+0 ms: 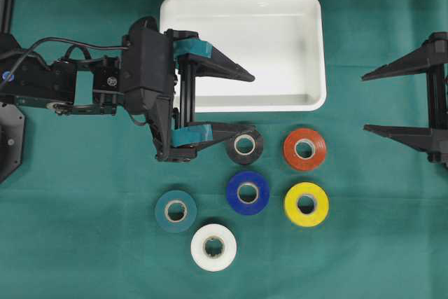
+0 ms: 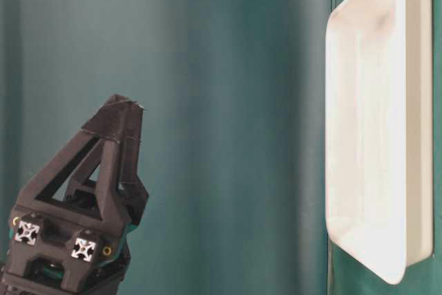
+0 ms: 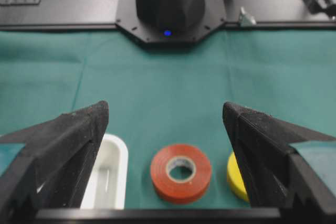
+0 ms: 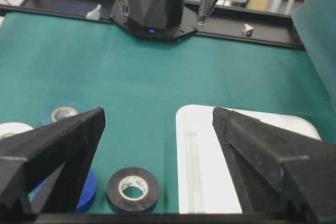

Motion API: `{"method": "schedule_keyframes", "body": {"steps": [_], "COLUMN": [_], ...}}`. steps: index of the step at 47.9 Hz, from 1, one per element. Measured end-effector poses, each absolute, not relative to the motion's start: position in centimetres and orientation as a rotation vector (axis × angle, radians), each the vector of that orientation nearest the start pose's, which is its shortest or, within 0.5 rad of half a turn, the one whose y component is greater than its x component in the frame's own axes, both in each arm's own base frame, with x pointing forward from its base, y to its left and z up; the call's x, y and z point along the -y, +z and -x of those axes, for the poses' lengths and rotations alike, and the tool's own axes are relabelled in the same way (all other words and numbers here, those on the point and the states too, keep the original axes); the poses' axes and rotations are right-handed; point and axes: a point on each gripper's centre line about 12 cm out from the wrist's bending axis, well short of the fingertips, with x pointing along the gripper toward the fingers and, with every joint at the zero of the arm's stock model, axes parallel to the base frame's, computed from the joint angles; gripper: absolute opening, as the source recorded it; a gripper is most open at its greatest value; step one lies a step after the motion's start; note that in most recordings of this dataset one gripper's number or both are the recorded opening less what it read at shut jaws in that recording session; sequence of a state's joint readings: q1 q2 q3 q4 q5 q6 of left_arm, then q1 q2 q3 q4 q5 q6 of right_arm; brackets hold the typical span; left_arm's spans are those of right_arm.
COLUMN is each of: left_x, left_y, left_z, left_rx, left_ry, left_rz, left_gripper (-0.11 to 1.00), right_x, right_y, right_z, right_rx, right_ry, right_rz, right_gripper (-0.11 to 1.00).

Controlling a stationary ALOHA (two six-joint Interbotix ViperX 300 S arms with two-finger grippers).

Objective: Pick up the tape from a random location and place it into the white case.
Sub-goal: 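Move the left gripper over the black tape roll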

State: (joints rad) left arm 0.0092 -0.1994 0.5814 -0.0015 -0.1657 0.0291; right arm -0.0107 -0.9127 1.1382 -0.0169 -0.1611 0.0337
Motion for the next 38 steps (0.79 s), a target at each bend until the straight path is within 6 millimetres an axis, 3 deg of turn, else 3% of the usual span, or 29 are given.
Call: {"method": "schedule_keyframes", "body": {"steps": [12, 38], "left_x": [-0.1, 0.3], "left_y": [28.4, 26.6], "left_z": [-39.8, -43.3], "left_rx": [-0.367, -0.830], "left_ry": [0.006, 0.007], "left_rz": [0.017, 0.031], "left_gripper": [0.93, 0.93], "right_x": [0.2, 0.2], "right_y": [28.2, 27.7], "right_z": [-21.0, -21.3], "right_rx": [-0.069, -0.097], "right_ry": [-0.009, -0.011], "right_rz": [-0.018, -0.019], "right_gripper": [0.93, 0.93]}}
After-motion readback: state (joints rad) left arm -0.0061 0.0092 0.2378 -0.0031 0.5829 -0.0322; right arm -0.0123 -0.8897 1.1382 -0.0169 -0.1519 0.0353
